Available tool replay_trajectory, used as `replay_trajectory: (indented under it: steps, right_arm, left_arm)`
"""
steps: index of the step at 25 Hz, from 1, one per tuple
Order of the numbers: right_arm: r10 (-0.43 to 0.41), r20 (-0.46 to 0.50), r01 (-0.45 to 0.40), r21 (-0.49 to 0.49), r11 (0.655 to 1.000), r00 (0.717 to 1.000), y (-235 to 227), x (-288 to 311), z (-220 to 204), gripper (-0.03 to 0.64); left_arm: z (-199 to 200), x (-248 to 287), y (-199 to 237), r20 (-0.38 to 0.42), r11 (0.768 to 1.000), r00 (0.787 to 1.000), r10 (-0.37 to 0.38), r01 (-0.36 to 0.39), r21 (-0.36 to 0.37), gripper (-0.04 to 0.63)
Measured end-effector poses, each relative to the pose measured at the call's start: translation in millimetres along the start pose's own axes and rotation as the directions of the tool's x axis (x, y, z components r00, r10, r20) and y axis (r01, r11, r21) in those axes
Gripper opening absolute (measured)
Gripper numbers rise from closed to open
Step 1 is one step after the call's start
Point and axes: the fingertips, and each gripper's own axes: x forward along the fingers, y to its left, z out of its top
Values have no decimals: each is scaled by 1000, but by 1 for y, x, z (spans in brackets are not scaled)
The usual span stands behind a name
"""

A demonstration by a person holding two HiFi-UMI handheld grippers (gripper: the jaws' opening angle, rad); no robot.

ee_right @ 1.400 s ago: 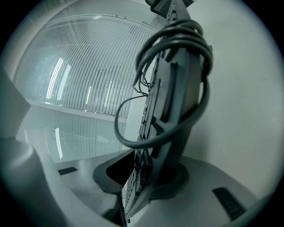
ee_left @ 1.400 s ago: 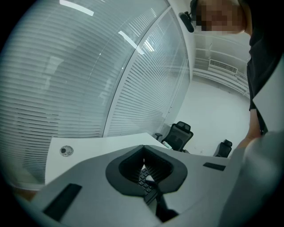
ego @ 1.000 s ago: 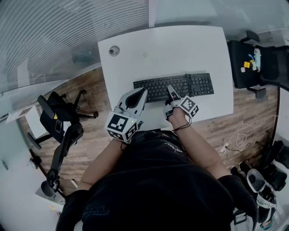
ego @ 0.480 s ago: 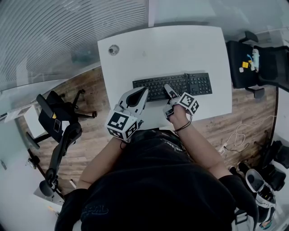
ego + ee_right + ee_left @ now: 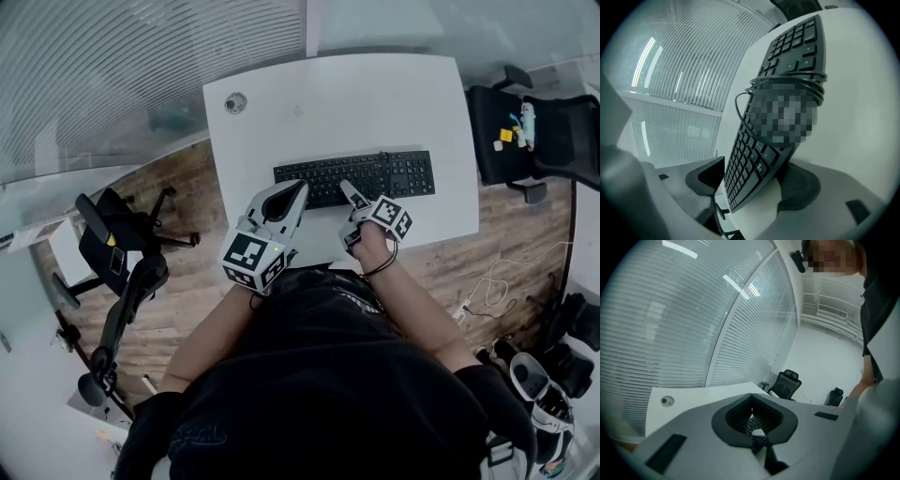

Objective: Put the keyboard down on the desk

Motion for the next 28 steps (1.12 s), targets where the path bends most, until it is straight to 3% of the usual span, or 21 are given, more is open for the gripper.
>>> replay_trajectory:
  steps: [18, 23, 26, 28]
  right_arm:
    - [36, 20, -35, -60, 998, 999, -15, -41, -5, 330]
    - [90, 49, -79, -194, 978, 995, 5, -63, 4, 325]
    - [140, 100, -100, -328, 939, 985, 28, -84, 15, 223]
    - [184, 127, -113, -427, 897, 975, 46, -99, 21, 193]
  left_arm:
    - [-1, -18, -46, 46, 999, 999, 7, -8, 35, 15]
    - [-1, -20, -64, 64, 999, 998, -3, 0, 46, 15]
    - [1, -21, -78, 78, 998, 997, -13, 8, 62, 15]
    - [3, -23, -87, 89, 997, 996, -24, 17, 78, 15]
